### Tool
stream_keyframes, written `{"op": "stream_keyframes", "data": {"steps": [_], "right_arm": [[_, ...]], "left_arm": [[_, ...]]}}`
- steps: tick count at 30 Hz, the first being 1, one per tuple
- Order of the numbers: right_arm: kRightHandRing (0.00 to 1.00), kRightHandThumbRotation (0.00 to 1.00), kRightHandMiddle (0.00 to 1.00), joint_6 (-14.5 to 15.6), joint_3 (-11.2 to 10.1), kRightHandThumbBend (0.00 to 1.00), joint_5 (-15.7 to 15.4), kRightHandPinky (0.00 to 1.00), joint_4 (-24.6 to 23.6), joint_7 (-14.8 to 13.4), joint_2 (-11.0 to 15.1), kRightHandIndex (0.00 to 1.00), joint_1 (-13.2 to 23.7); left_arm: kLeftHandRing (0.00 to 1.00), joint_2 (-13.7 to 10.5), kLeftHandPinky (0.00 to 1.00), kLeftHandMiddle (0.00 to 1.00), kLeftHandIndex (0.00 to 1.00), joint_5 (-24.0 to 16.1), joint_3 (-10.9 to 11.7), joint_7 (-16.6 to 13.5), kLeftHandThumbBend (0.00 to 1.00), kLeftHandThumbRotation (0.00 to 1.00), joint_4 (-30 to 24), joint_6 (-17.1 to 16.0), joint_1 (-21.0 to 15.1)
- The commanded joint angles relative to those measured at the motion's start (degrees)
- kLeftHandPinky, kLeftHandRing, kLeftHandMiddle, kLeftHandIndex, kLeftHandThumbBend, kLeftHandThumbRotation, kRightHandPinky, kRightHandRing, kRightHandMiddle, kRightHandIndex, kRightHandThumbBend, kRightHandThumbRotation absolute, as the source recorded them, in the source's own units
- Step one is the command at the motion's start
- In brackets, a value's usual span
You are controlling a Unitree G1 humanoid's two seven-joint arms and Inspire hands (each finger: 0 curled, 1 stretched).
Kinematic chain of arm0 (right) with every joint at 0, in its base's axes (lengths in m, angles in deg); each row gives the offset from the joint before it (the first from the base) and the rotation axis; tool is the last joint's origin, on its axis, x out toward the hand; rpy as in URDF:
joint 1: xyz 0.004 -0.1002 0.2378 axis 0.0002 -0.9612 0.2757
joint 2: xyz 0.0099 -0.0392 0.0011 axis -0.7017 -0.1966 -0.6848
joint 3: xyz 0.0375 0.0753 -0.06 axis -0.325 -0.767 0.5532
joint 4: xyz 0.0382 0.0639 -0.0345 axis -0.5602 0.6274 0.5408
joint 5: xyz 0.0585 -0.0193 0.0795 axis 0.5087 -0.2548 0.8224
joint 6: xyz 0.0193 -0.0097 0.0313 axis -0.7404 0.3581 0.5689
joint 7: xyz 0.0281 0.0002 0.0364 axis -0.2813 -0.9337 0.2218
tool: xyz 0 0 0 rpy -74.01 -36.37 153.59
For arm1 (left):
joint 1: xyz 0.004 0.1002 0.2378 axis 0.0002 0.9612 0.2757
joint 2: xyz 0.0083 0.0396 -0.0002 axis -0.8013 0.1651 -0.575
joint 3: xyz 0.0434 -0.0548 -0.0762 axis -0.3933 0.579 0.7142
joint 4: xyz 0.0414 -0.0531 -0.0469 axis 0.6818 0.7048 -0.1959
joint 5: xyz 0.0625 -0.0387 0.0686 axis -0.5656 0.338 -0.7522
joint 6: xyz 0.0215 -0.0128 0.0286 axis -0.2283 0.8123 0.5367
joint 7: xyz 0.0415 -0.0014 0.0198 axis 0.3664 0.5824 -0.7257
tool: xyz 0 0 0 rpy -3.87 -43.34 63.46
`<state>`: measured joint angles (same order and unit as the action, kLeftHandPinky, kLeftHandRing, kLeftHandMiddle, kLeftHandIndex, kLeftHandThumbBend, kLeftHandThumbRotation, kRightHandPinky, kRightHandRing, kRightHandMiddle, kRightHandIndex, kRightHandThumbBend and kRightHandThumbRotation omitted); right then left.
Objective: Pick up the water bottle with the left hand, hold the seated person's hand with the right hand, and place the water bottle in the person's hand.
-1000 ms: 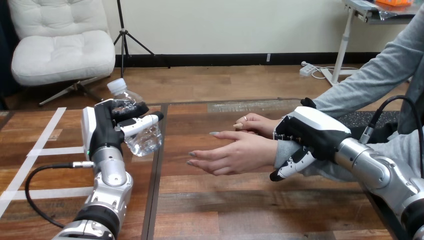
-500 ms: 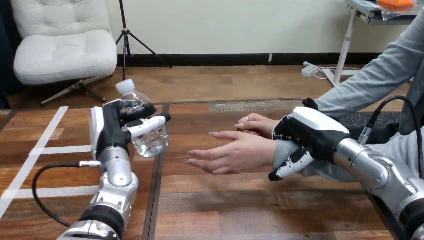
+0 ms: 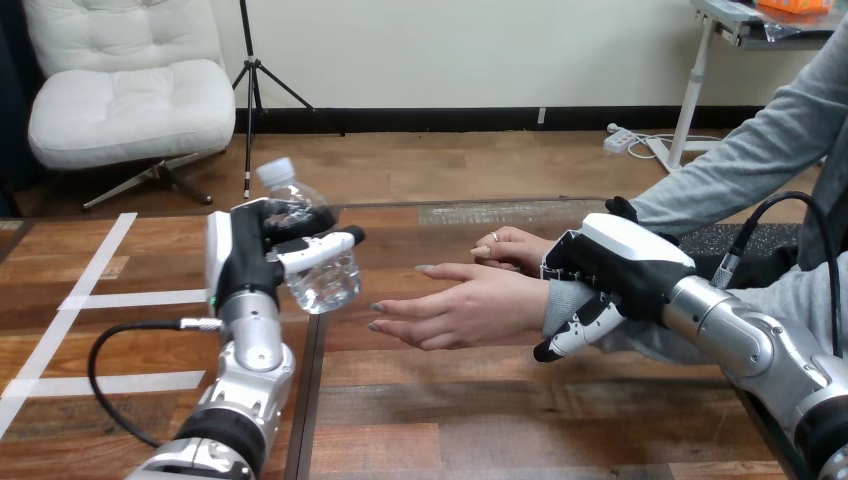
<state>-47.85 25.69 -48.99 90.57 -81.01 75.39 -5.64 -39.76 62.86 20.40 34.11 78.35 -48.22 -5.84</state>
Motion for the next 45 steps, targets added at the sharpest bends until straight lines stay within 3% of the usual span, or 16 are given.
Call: {"op": "stream_keyframes", "data": {"steps": [1, 17, 29, 45], "right_arm": [[0.21, 0.0, 0.25, 0.07, -1.11, 0.76, 0.85, 0.18, 0.07, -1.27, -0.56, 0.26, 5.21], [0.21, 0.0, 0.25, -0.36, -1.14, 0.76, 0.75, 0.17, 0.03, -1.7, -0.43, 0.25, 5.09], [0.21, 0.0, 0.25, -0.31, -1.19, 0.78, 0.74, 0.17, 0.32, -1.73, -0.23, 0.25, 5.1], [0.24, 0.0, 0.29, -0.16, -1.76, 0.86, 1.93, 0.2, 1.02, 0.16, 0.04, 0.3, 5.1]], "left_arm": [[0.26, 0.47, 0.2, 0.32, 0.49, -1.05, -1.13, 0.24, 0.81, 0.0, -2.28, -0.8, -6.65], [0.35, 1.92, 0.29, 0.39, 0.5, -1.4, -2.2, 0.74, 0.8, 0.0, -2.71, -0.89, -6.56], [0.35, 2.09, 0.29, 0.39, 0.5, -1.61, -2.45, 1.06, 0.78, 0.0, -2.65, -1.51, -6.12], [0.44, 1.87, 0.4, 0.45, 0.51, -1.24, -2.02, 1.15, 0.76, 0.0, -2.99, -2.03, -5.88]]}}
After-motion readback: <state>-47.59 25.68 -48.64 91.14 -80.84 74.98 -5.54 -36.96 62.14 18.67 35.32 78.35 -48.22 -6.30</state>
